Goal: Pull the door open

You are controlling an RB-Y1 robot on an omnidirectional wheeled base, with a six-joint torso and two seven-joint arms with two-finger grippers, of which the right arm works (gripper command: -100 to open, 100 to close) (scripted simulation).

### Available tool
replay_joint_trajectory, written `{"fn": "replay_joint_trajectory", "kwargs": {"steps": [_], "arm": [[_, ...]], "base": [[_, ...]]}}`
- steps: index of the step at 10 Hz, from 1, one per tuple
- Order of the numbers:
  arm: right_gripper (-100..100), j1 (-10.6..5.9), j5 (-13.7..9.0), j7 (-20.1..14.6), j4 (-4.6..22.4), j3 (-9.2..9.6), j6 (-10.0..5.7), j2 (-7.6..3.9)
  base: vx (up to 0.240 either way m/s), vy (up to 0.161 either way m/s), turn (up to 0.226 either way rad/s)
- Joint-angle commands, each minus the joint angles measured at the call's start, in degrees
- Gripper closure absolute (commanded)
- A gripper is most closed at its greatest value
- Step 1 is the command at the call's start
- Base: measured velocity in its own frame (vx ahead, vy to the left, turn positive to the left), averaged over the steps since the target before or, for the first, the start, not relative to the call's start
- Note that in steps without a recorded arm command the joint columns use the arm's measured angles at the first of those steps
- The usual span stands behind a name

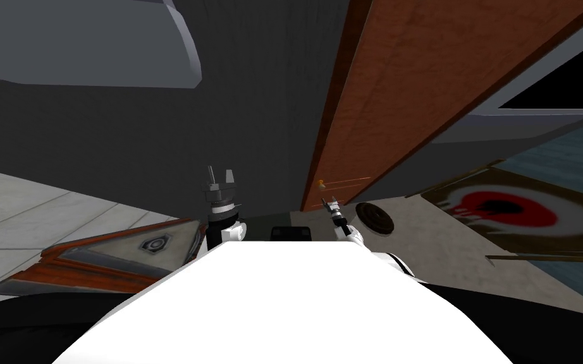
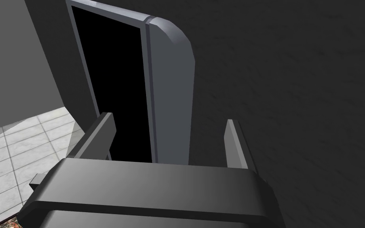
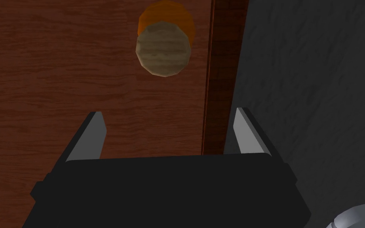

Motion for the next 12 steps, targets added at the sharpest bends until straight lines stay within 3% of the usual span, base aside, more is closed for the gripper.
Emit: {"fn": "replay_joint_trajectory", "kwargs": {"steps": [1,9,10,11,12], "arm": [[-100,0.0,0.0,0.0,0.0,0.0,0.0,0.0],[-100,-4.02,-5.3,9.0,3.2,-8.34,4.94,4.51],[-100,-3.86,-4.9,8.2,3.5,-7.74,4.26,4.09],[100,-3.86,-4.9,8.2,3.5,-7.74,4.26,4.09],[100,-3.86,-4.9,8.2,3.5,-7.74,4.26,4.09]], "base": [[0.045,0.0,0.005],[0.05,-0.078,0.278],[0.02,-0.044,0.057],[-0.001,0.005,-0.051],[-0.005,0.016,-0.013]]}}
